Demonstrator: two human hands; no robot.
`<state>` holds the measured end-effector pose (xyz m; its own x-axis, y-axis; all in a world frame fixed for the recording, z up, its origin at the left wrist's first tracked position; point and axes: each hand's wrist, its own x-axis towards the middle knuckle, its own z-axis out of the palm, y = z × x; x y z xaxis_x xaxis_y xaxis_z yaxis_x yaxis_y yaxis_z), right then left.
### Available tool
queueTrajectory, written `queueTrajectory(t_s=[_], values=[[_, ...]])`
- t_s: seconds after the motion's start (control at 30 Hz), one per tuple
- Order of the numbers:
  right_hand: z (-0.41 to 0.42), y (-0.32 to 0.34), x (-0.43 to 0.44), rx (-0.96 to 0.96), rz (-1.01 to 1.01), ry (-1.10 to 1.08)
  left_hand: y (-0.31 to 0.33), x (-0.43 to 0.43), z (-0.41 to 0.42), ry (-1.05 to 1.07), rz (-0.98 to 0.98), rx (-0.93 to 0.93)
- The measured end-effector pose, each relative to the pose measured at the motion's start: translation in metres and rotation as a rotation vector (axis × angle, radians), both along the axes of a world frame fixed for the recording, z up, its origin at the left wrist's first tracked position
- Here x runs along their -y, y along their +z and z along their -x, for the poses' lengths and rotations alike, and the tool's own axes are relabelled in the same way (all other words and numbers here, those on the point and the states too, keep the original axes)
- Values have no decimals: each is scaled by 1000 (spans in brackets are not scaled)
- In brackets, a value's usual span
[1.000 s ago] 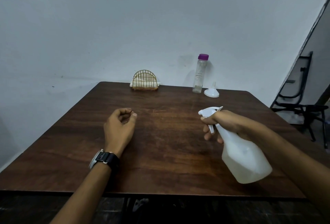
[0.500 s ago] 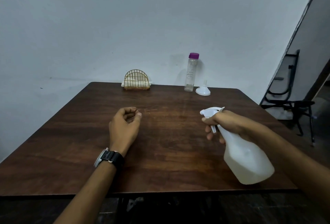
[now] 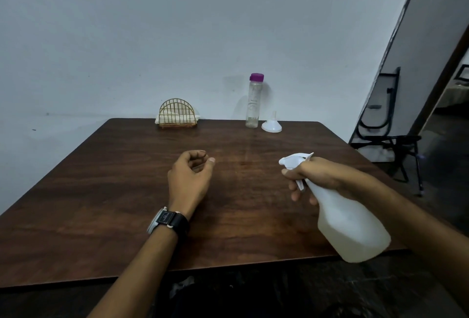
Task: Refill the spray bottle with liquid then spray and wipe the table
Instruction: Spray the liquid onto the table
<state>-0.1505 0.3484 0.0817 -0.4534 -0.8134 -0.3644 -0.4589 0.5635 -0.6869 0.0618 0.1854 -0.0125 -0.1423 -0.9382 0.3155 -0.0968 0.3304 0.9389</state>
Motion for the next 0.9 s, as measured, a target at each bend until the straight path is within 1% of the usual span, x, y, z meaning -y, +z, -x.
queueTrajectory(t_s=[0.17, 0.23, 0.33, 0.47, 0.6, 0.73, 0.83, 0.9], values=[[5, -1, -13, -10, -79, -11, 3, -4, 1, -15, 10, -1], [7, -4, -20, 30, -124, -26, 5, -7, 3, -16, 8, -2], [10, -11, -27, 56, -126, -1, 6, -10, 5, -11, -1, -7], [6, -11, -26, 28, 13, 30, 6, -11, 4, -24, 2, -6], [10, -2, -16, 64, 119, -10, 5, -6, -4, -30, 9, -25], [9, 18, -5, 91, 433, -141, 5, 4, -18, -11, 2, -27], [8, 25, 8, 50, 589, -247, 6, 12, -27, -1, -2, -44], [3, 22, 20, 3, 739, -289, 6, 17, -31, 23, 12, -29]])
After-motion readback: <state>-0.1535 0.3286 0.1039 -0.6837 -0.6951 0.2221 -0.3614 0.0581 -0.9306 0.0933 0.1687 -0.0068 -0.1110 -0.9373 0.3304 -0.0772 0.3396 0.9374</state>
